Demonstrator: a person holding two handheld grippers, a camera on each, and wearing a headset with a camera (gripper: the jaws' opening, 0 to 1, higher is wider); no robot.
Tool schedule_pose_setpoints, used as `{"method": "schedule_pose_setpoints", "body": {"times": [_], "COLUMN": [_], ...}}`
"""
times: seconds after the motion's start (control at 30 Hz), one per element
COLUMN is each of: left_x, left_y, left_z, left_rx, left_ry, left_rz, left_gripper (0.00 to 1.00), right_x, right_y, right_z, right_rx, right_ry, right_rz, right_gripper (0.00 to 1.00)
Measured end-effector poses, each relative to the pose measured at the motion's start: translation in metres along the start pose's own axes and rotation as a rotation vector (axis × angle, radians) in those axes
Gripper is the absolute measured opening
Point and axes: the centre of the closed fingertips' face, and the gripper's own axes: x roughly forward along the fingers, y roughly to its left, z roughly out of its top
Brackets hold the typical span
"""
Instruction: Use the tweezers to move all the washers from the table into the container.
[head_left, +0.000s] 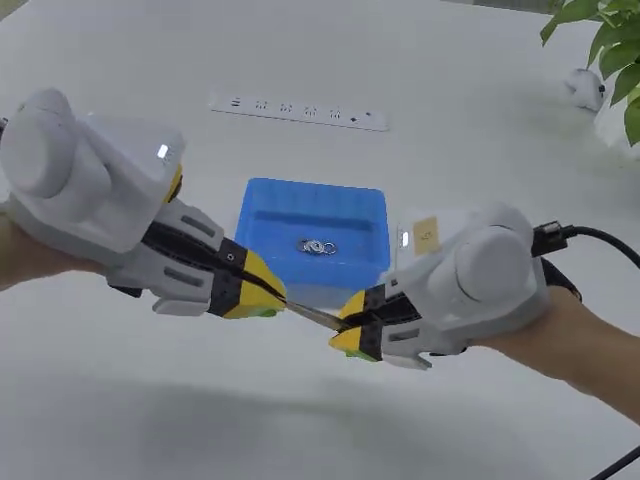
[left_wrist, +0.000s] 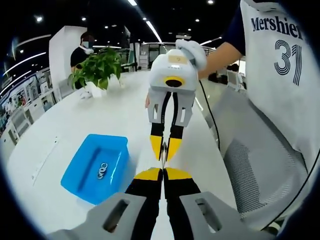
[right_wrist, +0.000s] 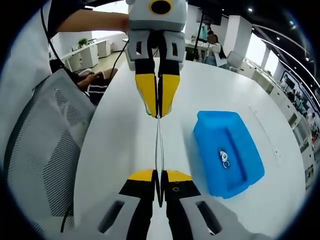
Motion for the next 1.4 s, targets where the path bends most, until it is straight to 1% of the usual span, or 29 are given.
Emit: {"method": "schedule_pose_setpoints", "body": {"times": [0.07,0.17,0.23,0.33,0.37,0.4,0.43,0.47,0.53,0.57,0.63,0.77,0.83,0.87,0.9,0.93,0.97,1.0,1.17,1.27,1.3,1.37,1.4], "left_x": [0.004,0.011,0.016,0.023,0.025,0.027,0.029,0.031,0.035,0.036,0.037,0.040,0.043,0.044,0.045,0.046,0.047,0.047,0.046,0.046,0.046,0.045,0.045], "left_y": [0.001,0.002,0.005,0.010,0.010,0.010,0.012,0.012,0.015,0.016,0.019,0.024,0.027,0.027,0.028,0.030,0.030,0.030,0.033,0.031,0.031,0.029,0.030], "left_z": [-0.008,-0.016,-0.024,-0.034,-0.041,-0.045,-0.048,-0.051,-0.058,-0.061,-0.066,-0.075,-0.079,-0.082,-0.084,-0.086,-0.087,-0.088,-0.087,-0.087,-0.088,-0.088,-0.088], "left_rx": [0.004,0.002,0.009,0.007,-0.021,-0.018,0.010,-0.008,-0.002,-0.015,-0.004,-0.026,-0.025,-0.034,-0.019,-0.024,-0.026,-0.011,-0.028,-0.032,-0.025,-0.036,-0.039], "left_ry": [0.030,0.056,0.089,0.121,0.158,0.182,0.202,0.211,0.230,0.241,0.251,0.272,0.281,0.295,0.302,0.311,0.316,0.319,0.320,0.326,0.331,0.335,0.337], "left_rz": [-0.004,-0.014,-0.008,-0.005,-0.013,-0.014,-0.006,-0.010,-0.007,-0.010,-0.003,-0.004,0.002,0.003,0.007,0.010,0.008,0.004,0.013,0.017,0.020,0.023,0.028], "left_gripper": [0.05,0.05,0.05,0.05,0.05,0.05,0.05,0.05,0.05,0.05,0.05,0.05,0.06,0.06,0.06,0.06,0.06,0.06,0.06,0.09,0.10,0.12,0.12], "right_x": [0.003,0.007,0.011,0.016,0.019,0.021,0.024,0.027,0.032,0.033,0.036,0.040,0.042,0.042,0.041,0.040,0.041,0.041,0.042,0.042,0.042,0.042,0.041], "right_y": [0.000,-0.001,-0.004,-0.007,-0.008,-0.008,-0.009,-0.010,-0.011,-0.012,-0.013,-0.017,-0.020,-0.020,-0.021,-0.021,-0.021,-0.021,-0.021,-0.020,-0.020,-0.023,-0.024], "right_z": [-0.004,-0.011,-0.014,-0.020,-0.022,-0.023,-0.026,-0.027,-0.031,-0.032,-0.033,-0.033,-0.035,-0.034,-0.032,-0.032,-0.031,-0.031,-0.030,-0.030,-0.030,-0.030,-0.030], "right_rx": [0.001,-0.021,-0.018,-0.014,-0.018,-0.020,-0.026,-0.030,-0.035,-0.032,-0.029,-0.041,-0.055,-0.056,-0.051,-0.053,-0.066,-0.084,-0.135,-0.178,-0.185,-0.195,-0.188], "right_ry": [0.016,0.055,0.069,0.087,0.095,0.101,0.112,0.120,0.133,0.135,0.138,0.145,0.156,0.155,0.149,0.150,0.152,0.161,0.183,0.196,0.202,0.207,0.211], "right_rz": [0.006,0.011,0.013,0.014,0.016,0.022,0.019,0.021,0.024,0.027,0.029,0.031,0.025,0.025,0.026,0.024,0.022,0.019,-0.004,-0.015,-0.016,-0.027,-0.032], "right_gripper": [0.08,0.08,0.08,0.08,0.08,0.08,0.08,0.08,0.08,0.08,0.08,0.08,0.08,0.08,0.08,0.09,0.09,0.10,0.11,0.12,0.12,0.14,0.16]}}
